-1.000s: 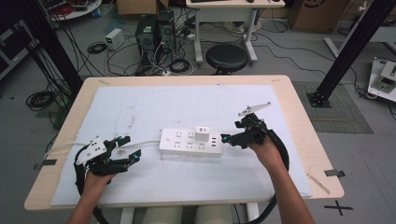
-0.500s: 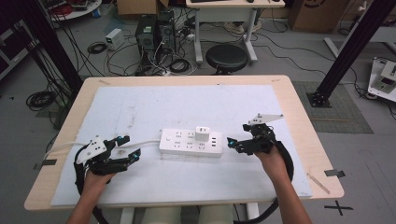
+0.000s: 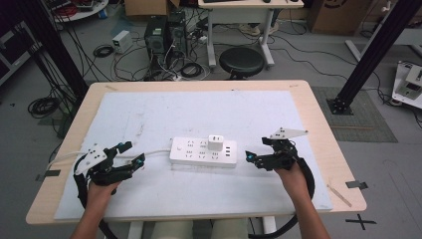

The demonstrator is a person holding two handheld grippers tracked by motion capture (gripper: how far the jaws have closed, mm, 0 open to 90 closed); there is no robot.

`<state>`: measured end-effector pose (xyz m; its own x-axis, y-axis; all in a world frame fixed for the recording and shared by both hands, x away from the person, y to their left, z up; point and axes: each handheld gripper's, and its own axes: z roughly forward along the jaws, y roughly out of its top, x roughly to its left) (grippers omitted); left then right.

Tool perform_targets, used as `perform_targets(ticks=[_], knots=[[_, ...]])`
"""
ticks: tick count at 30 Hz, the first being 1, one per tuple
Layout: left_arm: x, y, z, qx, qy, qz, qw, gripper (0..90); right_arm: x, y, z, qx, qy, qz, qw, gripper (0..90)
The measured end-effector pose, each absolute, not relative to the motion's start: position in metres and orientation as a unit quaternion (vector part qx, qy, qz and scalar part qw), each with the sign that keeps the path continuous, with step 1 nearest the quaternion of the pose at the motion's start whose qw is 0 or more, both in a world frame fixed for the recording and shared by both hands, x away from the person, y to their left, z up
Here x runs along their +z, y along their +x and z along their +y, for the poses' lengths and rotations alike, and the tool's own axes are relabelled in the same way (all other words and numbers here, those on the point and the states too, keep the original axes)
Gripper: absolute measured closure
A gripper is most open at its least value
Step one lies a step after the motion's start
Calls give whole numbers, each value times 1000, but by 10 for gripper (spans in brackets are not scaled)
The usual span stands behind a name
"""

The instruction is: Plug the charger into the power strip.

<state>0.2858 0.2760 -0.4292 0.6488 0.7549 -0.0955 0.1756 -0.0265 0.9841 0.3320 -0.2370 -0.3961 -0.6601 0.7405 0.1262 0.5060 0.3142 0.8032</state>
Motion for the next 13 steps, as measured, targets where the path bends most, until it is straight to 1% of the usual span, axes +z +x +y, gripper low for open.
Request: perform_targets(ticks=[13], knots=[[-426,288,275,237,682,342,601,285,-405,322,-250,452,401,785,135,133]])
